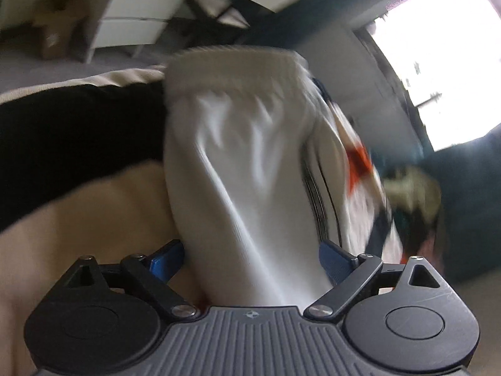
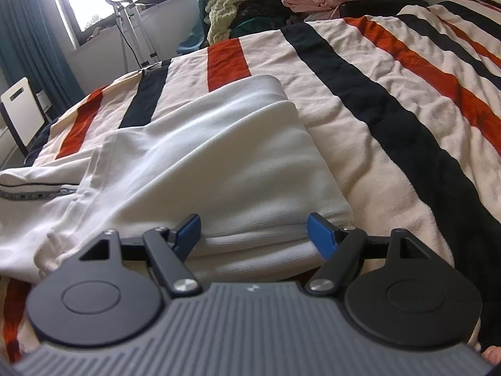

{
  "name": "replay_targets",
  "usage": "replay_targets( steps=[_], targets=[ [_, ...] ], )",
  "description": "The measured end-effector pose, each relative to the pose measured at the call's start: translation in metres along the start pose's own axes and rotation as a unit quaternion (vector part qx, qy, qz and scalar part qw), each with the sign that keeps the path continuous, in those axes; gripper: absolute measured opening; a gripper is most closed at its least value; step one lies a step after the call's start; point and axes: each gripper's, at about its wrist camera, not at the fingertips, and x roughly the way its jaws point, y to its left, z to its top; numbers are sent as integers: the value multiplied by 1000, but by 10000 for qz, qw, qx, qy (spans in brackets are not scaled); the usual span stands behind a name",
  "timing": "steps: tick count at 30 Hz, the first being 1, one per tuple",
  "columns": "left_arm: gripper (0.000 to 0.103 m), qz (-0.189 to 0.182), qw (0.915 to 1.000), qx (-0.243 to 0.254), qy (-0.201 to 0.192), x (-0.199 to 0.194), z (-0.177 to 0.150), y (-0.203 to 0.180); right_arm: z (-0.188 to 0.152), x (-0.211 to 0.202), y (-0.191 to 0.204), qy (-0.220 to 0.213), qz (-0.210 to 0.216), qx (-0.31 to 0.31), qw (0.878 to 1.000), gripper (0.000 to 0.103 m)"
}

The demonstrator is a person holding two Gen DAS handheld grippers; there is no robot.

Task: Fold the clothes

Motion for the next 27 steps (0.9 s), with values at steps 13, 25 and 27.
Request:
replay_targets(
  steps=[13,25,27],
  targets=[
    [16,-145,9915,736,-1067,14,48,-5,-3,9,10,-46,-168,-265,9995,76],
    [15,-592,8793,3669,-2978,-74,-68,-210,10,-14,-27,-215,731,1345,9880,77],
    [15,-779,8637,3914,-3079,-82,-107,-247,14,-25,-35,-357,894,1570,9829,77]
  ],
)
